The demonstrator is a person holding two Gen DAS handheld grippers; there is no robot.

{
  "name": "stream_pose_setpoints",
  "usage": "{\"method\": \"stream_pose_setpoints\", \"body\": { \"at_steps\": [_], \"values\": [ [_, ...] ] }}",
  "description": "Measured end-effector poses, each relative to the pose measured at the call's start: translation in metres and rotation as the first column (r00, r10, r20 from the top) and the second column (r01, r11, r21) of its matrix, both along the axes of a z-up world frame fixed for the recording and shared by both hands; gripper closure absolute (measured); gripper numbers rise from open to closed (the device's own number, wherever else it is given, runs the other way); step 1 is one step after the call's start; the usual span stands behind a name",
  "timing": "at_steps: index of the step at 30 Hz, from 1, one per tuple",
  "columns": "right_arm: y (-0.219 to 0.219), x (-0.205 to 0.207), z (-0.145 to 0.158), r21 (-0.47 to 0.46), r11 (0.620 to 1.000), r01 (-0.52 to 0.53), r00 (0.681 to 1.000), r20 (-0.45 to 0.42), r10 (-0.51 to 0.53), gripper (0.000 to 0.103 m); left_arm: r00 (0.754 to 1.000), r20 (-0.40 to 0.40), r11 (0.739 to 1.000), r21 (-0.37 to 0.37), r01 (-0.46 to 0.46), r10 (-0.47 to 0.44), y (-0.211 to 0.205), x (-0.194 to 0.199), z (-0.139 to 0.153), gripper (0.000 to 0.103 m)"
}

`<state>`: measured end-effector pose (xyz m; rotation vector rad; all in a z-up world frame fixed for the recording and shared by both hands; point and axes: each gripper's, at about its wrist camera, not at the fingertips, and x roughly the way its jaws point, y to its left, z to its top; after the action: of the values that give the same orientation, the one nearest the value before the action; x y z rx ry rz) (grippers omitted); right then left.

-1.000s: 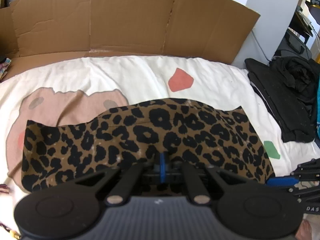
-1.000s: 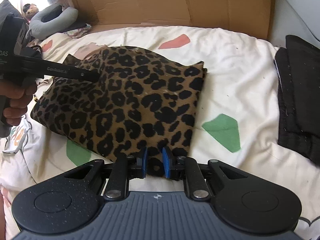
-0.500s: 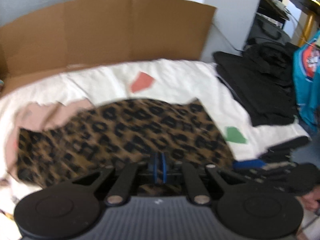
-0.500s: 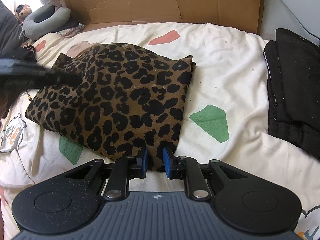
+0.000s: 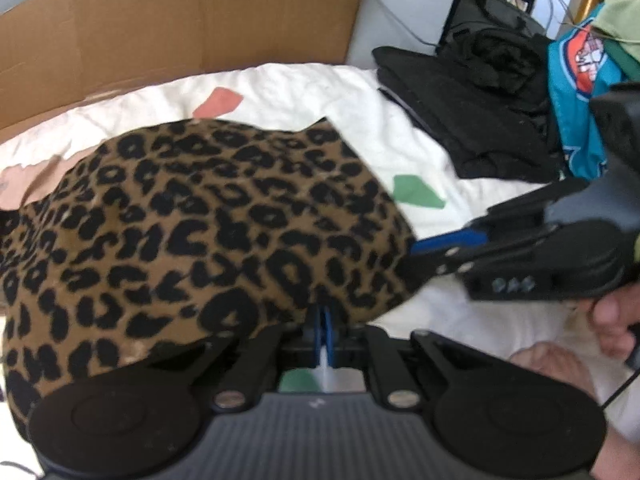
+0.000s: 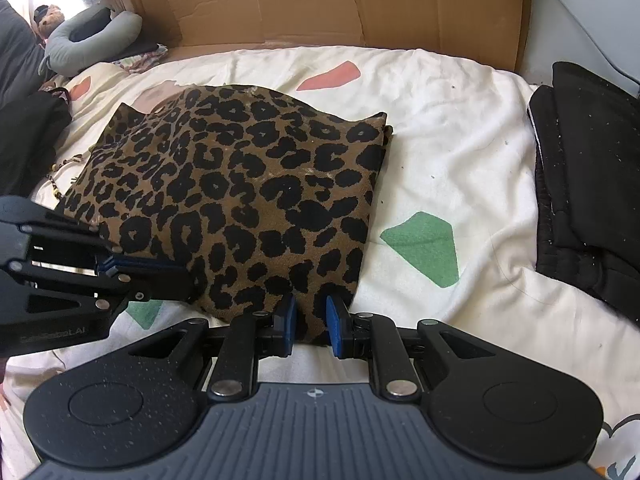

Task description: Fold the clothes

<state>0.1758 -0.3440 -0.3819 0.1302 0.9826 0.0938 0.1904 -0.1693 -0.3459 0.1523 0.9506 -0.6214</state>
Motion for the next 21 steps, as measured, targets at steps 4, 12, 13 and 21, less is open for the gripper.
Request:
{"method": "stream_pose_setpoints", "body": {
  "at_steps": [4, 12, 13, 21],
  "values": [
    [0.0, 0.0, 0.0, 0.001, 1.0, 0.002, 1.0, -0.001, -0.002, 0.08, 0.998, 0.012, 0.998, -0.017, -0.058, 0.058, 0.017, 0.004, 0.004, 0.101],
    [0.0, 0.0, 0.0, 0.0, 1.0, 0.003, 1.0, -0.001, -0.003, 0.08, 0.983, 0.035, 0.983, 0.005, -0.181, 0.181, 0.051, 0.009, 0.005, 0.101],
    [0.0, 0.0, 0.0, -0.001, 1.0, 0.003, 1.0, -0.001, -0.003, 0.08, 0.982, 0.039, 0.983, 0.011, -0.183, 0.183, 0.054, 0.008, 0.004, 0.101],
    [-0.002, 0.002, 0.0, 0.004, 1.0, 0.007, 1.0, -0.002, -0.007, 0.08, 0.966, 0.063, 0.965, 0.062, -0.253, 0.25, 0.091, 0.009, -0.004, 0.101]
  ]
}}
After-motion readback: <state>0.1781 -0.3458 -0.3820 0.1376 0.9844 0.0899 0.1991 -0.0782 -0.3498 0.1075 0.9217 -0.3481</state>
